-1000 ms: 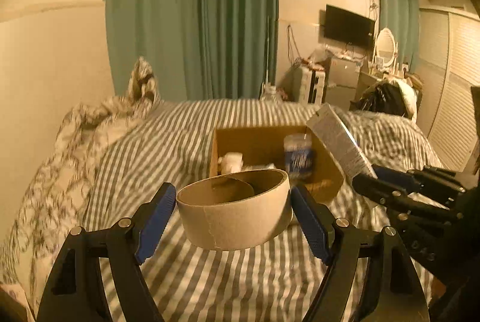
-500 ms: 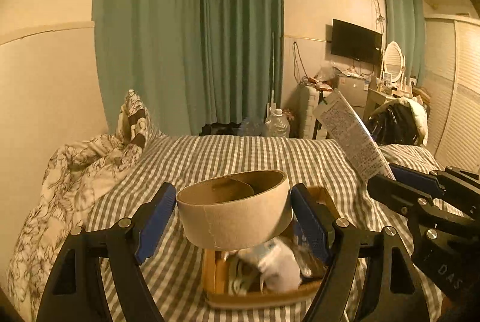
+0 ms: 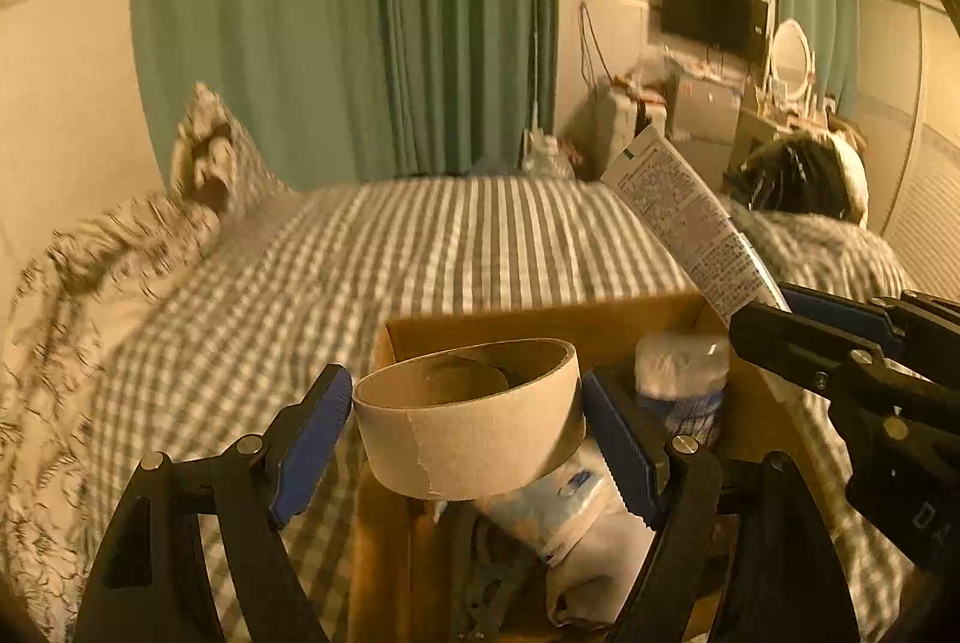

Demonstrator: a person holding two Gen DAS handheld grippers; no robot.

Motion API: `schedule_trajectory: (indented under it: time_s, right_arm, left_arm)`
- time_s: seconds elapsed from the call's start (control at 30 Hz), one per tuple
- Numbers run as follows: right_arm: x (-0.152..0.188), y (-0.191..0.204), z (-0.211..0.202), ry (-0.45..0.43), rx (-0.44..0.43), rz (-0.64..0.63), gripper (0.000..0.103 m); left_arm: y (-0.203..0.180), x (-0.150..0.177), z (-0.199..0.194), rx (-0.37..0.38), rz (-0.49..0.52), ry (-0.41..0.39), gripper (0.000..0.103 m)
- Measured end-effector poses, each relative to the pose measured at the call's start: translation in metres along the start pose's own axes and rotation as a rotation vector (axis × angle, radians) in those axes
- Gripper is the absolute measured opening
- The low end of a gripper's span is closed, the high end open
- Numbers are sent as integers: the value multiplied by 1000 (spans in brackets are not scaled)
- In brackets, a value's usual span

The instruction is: Organize objects

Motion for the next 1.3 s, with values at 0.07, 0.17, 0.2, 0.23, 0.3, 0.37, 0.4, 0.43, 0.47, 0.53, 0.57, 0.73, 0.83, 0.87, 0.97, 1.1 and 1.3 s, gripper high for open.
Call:
schedule_trajectory:
  time_s: [0.07,0.17,0.2,0.23,0.3,0.37,0.4,0.43,0.47,0.53,0.57,0.73,0.83,0.87,0.97,1.1,1.3]
  right_arm:
    - [9,-5,12,30,-6,12,20]
    - [19,-10,26,60,-17,22,21]
    - [21,-12,28,61,-16,25,21]
    - [22,-13,29,61,-16,32,21]
    - [22,-16,29,54,-18,51,21]
    - [21,-17,26,49,-21,59,31]
    - [19,-17,24,41,-12,62,46]
    - [17,-19,20,32,-2,66,53]
    - [15,-20,16,21,5,71,59]
    - [12,-22,4,-4,9,88,60]
    - [10,-23,-1,-10,12,94,61]
    - [5,-28,-39,-48,74,110,74]
    - [4,-25,-71,-81,117,108,81]
    - [4,-24,-82,-91,124,106,84]
    - [2,-20,-120,-133,160,99,89]
    - [-5,-10,-172,-205,194,93,97]
    - [-12,10,-241,-322,235,74,103]
  left_arm:
    - [-2,6,7,7,16,16,81]
    - [-5,11,10,23,37,23,81]
    - [-6,11,10,22,45,21,81]
    - [-7,11,10,23,52,18,82]
    - [-9,11,11,21,57,10,83]
    - [-8,11,11,13,57,4,94]
    - [-8,11,10,4,57,-1,98]
    - [-6,11,9,-4,54,-7,101]
    - [-5,10,8,-10,50,-14,101]
    - [-4,9,4,-8,48,-13,101]
    - [-3,8,2,-10,45,-11,102]
    - [2,-8,-31,-18,23,-58,103]
    - [3,-21,-61,-18,21,-109,103]
    - [4,-24,-72,-22,21,-125,103]
    - [7,-36,-106,-33,13,-177,103]
    - [14,-49,-155,-34,-8,-244,103]
    - [31,-56,-211,-30,-68,-323,103]
Point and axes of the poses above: each gripper's, at about its wrist camera, not at the fingertips, and z roughly the way its jaws point, y to its left, x to its underside, the point moved 8 cm from there along z, roughly the way its jaws point, and after that the axes turned 11 degrees about -x, right-handed, at the moved point
